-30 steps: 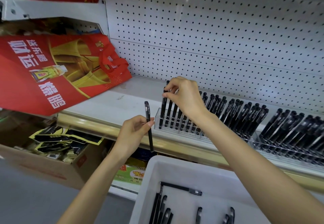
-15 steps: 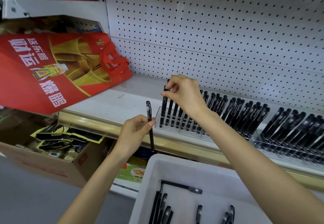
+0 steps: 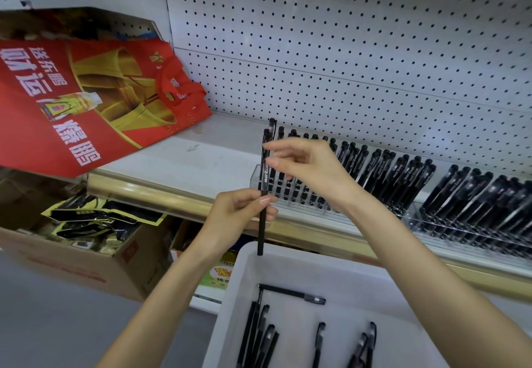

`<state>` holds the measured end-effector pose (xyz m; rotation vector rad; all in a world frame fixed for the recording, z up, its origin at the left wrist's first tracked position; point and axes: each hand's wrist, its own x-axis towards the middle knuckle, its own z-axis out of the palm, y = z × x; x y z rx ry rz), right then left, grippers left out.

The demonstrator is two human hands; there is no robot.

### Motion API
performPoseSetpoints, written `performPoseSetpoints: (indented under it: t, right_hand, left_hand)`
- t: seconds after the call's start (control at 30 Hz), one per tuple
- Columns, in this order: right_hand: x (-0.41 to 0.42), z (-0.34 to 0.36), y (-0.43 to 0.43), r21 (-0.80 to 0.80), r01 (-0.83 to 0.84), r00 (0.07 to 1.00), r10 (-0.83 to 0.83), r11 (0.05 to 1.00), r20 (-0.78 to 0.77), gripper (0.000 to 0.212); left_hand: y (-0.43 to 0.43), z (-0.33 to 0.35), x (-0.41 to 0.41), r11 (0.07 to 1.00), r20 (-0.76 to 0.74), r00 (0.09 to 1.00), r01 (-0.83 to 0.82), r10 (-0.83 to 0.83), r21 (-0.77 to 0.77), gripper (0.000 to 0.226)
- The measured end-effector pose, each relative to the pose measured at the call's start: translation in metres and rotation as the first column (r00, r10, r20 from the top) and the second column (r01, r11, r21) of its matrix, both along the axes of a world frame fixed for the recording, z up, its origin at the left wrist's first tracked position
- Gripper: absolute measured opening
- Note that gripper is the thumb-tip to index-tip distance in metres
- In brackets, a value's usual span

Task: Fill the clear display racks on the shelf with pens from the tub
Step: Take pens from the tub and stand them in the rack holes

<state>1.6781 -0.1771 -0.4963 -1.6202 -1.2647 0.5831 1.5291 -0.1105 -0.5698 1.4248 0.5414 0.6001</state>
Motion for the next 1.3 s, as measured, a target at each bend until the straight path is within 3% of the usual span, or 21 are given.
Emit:
performPoseSetpoints:
  t: [0.17, 0.37, 0.47, 0.57, 0.7, 0.87, 1.3]
  right_hand:
    - [-0.001, -0.001, -0.009, 0.026, -0.053, 0.991, 0.056, 0.998, -0.12, 0.027]
    - [-0.003, -0.004, -0.012, 0.084, -0.014, 0.995, 0.022, 0.996, -0.093, 0.034]
    - [0.0, 0.002, -0.012, 0.199, 0.123, 0.979, -0.086, 0.972, -0.182, 0.034]
    - [0.008, 0.009, -0.012, 0.337, 0.282, 0.959, -0.254, 0.898, -0.124, 0.03]
    - [0.01, 0.01, -0.006, 0.421, 0.299, 0.944, -0.329, 0.856, -0.002, 0.031]
    - [0.009, 0.001, 0.008, 0.418, 0.273, 0.935, -0.34, 0.867, 0.095, 0.035]
    - [0.015, 0.008, 0.017, 0.389, 0.265, 0.928, -0.344, 0.882, 0.146, 0.024]
  left_hand:
    - [-0.005, 0.007, 0.003, 0.999, 0.044, 0.999, 0.028, -0.027, -0.025, 0.016]
    - [-0.005, 0.006, 0.005, 1.0, 0.051, 0.999, 0.004, -0.004, 0.015, 0.017]
    - [0.005, 0.0, 0.003, 0.967, 0.027, 0.994, -0.108, 0.104, 0.229, 0.019]
    - [0.019, -0.014, -0.003, 0.811, 0.0, 0.952, -0.26, 0.305, 0.524, 0.022]
    - [0.03, -0.029, -0.002, 0.632, -0.157, 0.927, -0.102, 0.34, 0.768, 0.041]
    - [0.028, -0.038, 0.006, 0.63, -0.298, 0.907, 0.048, 0.298, 0.775, 0.051]
    - [0.028, -0.042, 0.006, 0.623, -0.29, 0.91, 0.046, 0.297, 0.781, 0.053]
